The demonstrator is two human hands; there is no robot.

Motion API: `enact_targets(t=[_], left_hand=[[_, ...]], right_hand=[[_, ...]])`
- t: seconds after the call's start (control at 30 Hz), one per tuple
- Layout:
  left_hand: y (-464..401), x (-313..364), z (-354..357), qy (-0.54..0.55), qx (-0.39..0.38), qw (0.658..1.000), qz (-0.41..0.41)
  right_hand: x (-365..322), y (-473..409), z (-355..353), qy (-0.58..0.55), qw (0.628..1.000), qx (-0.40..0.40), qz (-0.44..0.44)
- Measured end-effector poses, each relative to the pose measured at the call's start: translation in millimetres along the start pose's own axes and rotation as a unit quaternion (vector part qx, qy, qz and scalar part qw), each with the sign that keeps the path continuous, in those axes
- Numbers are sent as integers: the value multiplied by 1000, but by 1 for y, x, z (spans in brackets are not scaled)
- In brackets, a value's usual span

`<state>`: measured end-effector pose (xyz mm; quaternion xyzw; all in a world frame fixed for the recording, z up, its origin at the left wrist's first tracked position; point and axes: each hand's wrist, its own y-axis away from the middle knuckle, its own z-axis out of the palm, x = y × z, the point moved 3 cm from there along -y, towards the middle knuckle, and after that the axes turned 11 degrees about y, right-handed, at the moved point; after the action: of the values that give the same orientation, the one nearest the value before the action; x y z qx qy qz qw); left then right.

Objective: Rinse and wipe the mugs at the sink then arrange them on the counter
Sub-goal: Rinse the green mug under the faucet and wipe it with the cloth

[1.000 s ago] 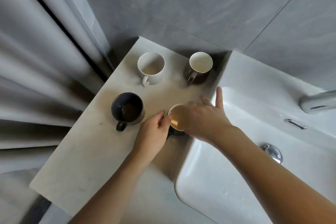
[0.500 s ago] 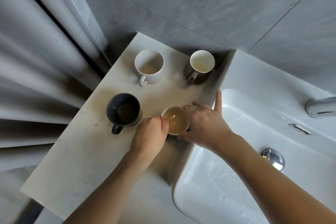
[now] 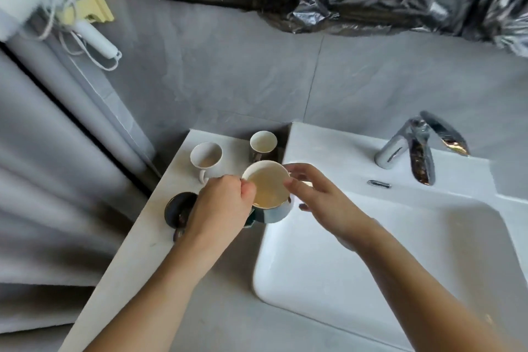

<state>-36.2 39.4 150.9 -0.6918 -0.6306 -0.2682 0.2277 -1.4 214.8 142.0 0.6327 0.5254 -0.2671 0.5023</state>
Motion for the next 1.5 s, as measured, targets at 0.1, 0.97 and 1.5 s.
enact_targets(t=[0.1, 0.97, 1.5], left_hand=[[17, 37, 23, 41, -44, 998, 35], [-26, 236, 148, -59, -109, 959, 254], [-67, 244, 193, -202, 34, 865, 459]], right_hand=[[26, 38, -29, -66, 996, 12, 66], [193, 97, -174, -189, 950, 160, 188], [191, 47, -179, -253, 923, 253, 143]])
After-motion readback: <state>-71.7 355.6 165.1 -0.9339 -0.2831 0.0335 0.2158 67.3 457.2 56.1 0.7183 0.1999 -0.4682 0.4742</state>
